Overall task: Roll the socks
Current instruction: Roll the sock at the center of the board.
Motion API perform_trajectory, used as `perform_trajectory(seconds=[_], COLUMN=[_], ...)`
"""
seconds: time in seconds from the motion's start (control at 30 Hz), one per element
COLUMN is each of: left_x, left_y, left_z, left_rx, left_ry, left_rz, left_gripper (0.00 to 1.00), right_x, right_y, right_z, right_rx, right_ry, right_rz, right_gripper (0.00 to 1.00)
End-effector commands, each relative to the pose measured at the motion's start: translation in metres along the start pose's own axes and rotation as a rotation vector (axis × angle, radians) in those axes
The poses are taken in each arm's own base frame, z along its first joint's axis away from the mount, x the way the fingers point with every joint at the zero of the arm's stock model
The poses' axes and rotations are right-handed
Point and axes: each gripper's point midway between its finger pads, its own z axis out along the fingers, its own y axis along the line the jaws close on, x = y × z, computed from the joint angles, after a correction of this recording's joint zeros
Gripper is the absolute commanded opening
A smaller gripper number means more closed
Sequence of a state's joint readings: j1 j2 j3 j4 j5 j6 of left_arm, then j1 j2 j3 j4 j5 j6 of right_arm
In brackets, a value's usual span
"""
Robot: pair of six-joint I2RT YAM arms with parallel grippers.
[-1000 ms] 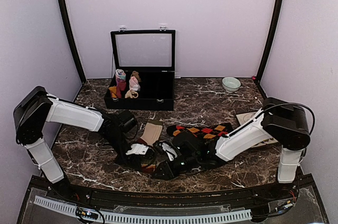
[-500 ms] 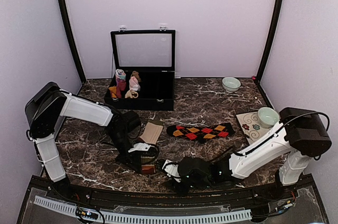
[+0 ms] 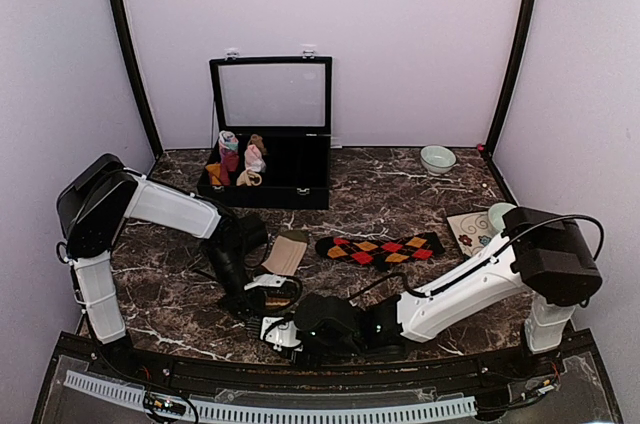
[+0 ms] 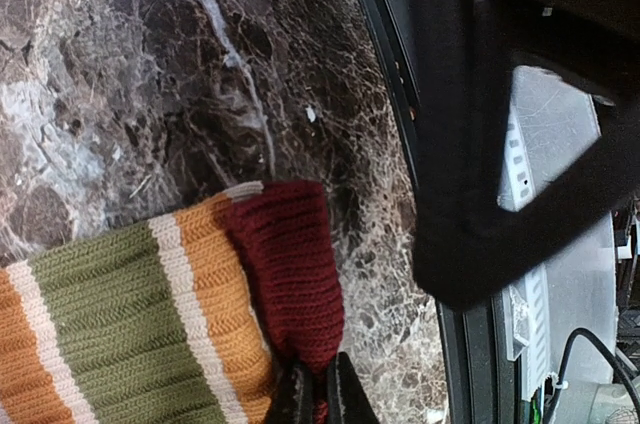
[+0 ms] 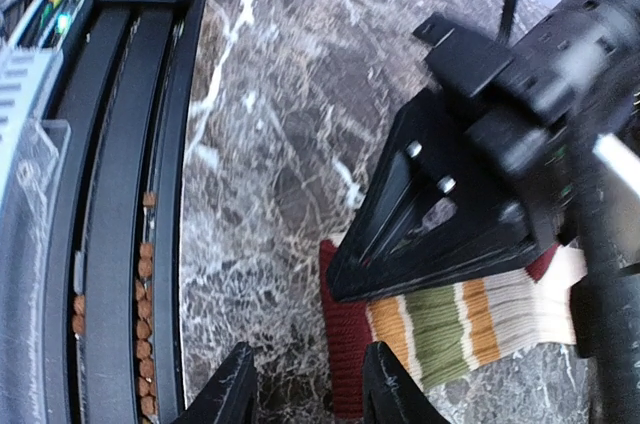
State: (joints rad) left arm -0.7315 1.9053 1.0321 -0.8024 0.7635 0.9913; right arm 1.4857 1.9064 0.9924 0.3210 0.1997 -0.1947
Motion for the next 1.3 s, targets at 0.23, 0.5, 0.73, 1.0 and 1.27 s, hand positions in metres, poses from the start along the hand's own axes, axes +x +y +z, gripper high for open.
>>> perform_trajectory(seconds=[0.23, 0.5, 0.73, 1.0, 1.27], left_x=[0.033, 0.037, 0.03, 0.025, 0.023], left_y=[0.003, 0.004, 0.002, -0.005, -0.012], left_z=[0.006, 0.005, -0.004, -0.03, -0.052], left_rx=[-0.006, -0.02, -0.061, -0.184, -0.379], left_ry=[0.131, 0.143, 0.116, 0.032, -0.06], left_rz=[-0.043, -0.045, -0.016, 0.032, 0.087], left_gripper=[0.02, 0.05, 0.18, 0.68, 0.68], right_x=[0.018, 0.032, 0.045, 0.079, 0.083], right_y=[-0.011, -0.01, -0.007, -0.003, 0.007], right_z=[0.028, 0.035, 0.037, 0.041, 0.036], right_rx=[-0.001, -0.007, -0.033, -0.093, -0.174], right_ry=[0.021, 0.04, 0.067, 0.156, 0.208], right_rz=[-0.051, -0.028, 0.009, 0.123, 0.228], right_gripper=[0.33, 0.27, 0.19, 0.02, 0.0])
